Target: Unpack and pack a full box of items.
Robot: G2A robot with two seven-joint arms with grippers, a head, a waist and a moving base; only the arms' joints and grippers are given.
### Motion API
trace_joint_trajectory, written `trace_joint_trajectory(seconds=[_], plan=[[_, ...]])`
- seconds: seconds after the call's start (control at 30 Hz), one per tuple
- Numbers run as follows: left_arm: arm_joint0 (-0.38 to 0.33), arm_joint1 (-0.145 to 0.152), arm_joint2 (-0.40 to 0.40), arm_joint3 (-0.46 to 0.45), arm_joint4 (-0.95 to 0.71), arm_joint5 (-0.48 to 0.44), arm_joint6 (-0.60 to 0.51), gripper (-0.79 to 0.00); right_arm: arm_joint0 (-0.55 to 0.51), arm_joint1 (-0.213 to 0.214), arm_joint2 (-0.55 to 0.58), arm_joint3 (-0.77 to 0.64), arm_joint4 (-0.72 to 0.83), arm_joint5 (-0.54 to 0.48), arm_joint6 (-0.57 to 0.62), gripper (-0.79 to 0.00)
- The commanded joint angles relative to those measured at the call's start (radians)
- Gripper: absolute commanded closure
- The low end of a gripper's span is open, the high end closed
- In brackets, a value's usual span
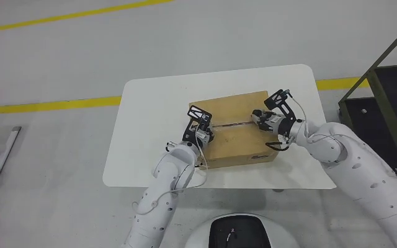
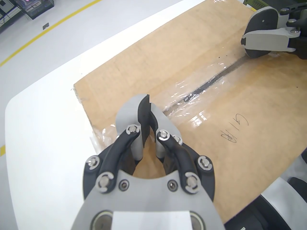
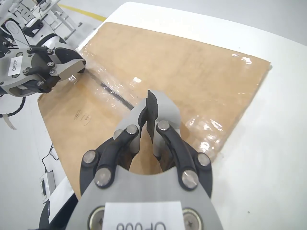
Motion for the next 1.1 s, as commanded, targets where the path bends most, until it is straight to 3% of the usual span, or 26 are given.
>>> trace_joint_trajectory(seconds=[0.0,0.03,0.07,0.1,0.13,0.17,0.43,0.77,0.9,1.07], plan=[[0.000,0.000,-0.002,-0.003,0.000,0.001,0.000,-0.108,-0.011,0.004,0.022,-0.012,-0.002,0.004,0.005,0.000],[0.000,0.000,-0.004,-0.005,-0.001,0.002,0.000,-0.157,-0.018,0.006,0.033,-0.020,-0.007,0.007,0.007,0.000],[0.000,0.000,-0.005,-0.007,-0.002,0.002,-0.002,-0.286,-0.026,0.008,0.044,-0.028,-0.008,0.010,0.010,0.000],[0.000,0.000,-0.007,-0.010,-0.003,0.002,-0.002,-0.339,-0.033,0.011,0.055,-0.037,-0.008,0.011,0.013,0.000],[0.000,0.000,-0.010,-0.016,-0.009,0.006,0.000,-0.606,-0.040,0.012,0.065,-0.046,-0.010,0.012,0.015,0.000],[0.001,0.000,-0.014,-0.021,-0.011,0.008,-0.001,-0.785,-0.048,0.014,0.073,-0.056,-0.011,0.013,0.018,0.000],[0.033,0.008,-0.084,-0.103,-0.012,0.044,0.001,-0.785,-0.089,0.020,0.117,-0.121,-0.049,-0.005,-0.031,0.000],[0.185,0.031,-0.270,-0.266,0.001,0.125,0.014,-0.785,-0.164,0.014,0.131,-0.243,-0.157,0.080,-0.189,0.000],[0.242,0.037,-0.338,-0.315,-0.006,0.154,0.025,-0.785,-0.174,0.003,0.078,-0.312,-0.193,0.101,-0.208,0.000],[0.290,0.043,-0.397,-0.358,-0.022,0.166,0.035,-0.785,-0.109,-0.028,-0.068,-0.325,-0.264,0.114,-0.207,0.000]])
